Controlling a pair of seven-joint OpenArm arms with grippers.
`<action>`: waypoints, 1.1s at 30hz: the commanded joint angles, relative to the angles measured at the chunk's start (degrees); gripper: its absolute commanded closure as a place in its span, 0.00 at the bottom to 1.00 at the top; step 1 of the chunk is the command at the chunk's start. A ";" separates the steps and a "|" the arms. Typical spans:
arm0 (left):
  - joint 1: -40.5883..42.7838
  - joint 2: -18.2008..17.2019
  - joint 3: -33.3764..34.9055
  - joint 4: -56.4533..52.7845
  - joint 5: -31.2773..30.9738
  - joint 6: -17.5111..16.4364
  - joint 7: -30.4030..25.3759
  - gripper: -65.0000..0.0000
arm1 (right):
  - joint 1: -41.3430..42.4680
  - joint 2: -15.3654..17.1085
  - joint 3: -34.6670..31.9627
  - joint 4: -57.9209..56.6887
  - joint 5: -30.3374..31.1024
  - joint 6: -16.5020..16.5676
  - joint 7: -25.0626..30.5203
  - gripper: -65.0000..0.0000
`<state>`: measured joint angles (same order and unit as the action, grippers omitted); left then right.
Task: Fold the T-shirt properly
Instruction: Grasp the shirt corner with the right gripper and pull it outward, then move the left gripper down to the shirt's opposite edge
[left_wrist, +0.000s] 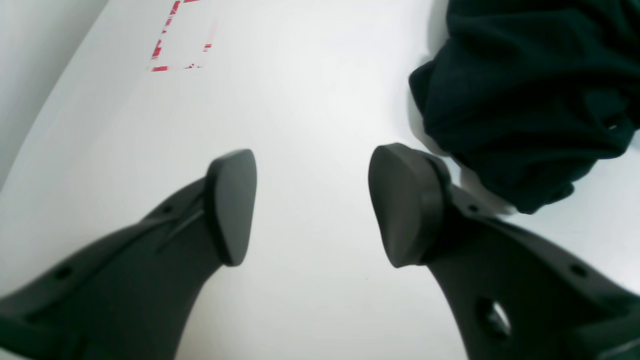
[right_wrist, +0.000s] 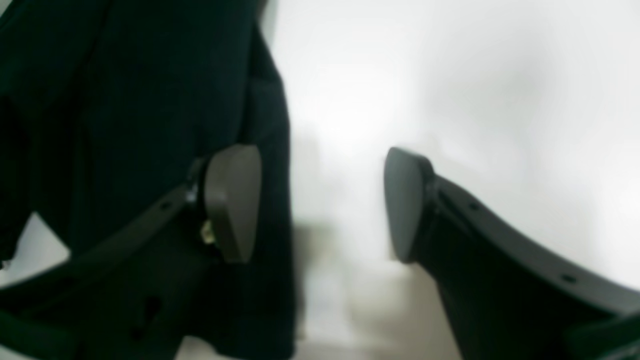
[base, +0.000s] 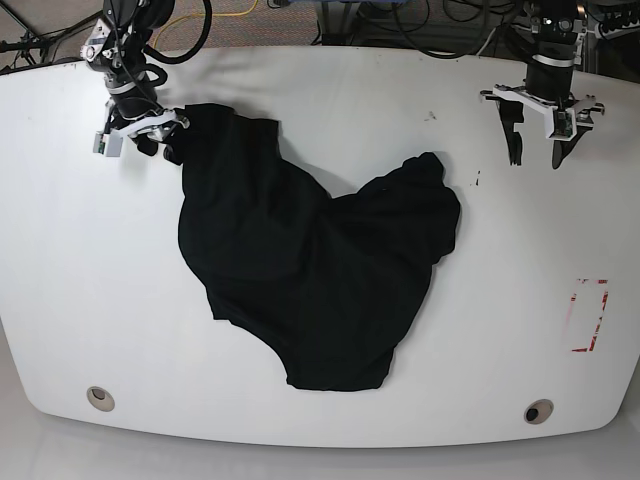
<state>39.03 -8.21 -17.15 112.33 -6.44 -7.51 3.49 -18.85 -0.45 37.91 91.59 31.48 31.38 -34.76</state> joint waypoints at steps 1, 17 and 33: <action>-0.03 -0.36 -0.17 0.92 -0.03 0.26 -1.28 0.44 | -0.45 -0.40 -0.80 -0.41 -0.33 -0.23 -1.41 0.41; -0.28 -0.26 -0.11 0.57 -0.14 0.25 -1.22 0.44 | -0.97 -0.78 -1.21 0.29 1.14 -0.29 -1.87 0.39; -0.55 -0.30 -0.12 0.49 -0.25 0.25 -1.49 0.44 | -1.62 -1.50 -5.46 1.94 1.98 0.01 -2.23 0.39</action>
<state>38.24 -8.12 -17.10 111.85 -6.48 -7.51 3.44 -20.23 -1.67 34.04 92.66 34.37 31.55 -35.46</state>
